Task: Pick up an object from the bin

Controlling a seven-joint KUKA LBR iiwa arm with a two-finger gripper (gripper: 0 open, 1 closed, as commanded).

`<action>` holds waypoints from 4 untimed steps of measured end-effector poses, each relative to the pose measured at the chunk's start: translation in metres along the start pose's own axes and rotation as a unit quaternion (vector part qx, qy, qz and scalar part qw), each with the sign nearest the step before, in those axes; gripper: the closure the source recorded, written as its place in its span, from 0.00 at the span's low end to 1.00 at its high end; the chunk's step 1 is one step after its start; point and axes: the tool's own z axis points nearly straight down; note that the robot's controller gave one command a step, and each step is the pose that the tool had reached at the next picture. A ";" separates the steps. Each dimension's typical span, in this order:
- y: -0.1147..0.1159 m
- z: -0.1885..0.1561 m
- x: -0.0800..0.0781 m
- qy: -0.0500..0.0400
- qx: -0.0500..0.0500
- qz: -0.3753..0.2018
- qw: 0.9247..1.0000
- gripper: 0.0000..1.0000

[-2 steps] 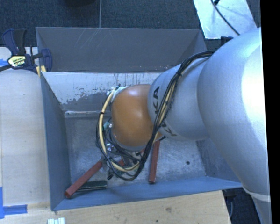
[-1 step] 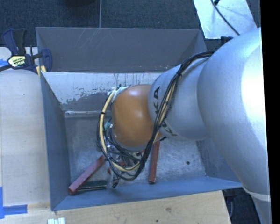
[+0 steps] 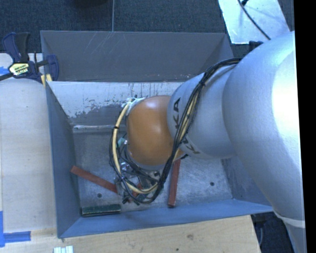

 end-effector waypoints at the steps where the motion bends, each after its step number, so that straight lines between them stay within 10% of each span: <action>1: 0.000 0.000 0.000 0.000 0.000 0.000 1.000 0.00; 2: 0.026 0.016 -0.005 -0.003 0.004 -0.169 0.986 0.00; 3: 0.057 -0.015 -0.014 -0.002 -0.001 -0.315 0.949 0.00; 4: 0.029 0.018 -0.041 -0.001 -0.001 -0.470 0.883 0.00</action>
Offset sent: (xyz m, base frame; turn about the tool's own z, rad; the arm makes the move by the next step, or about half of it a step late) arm 0.0000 0.0000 0.0000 0.0000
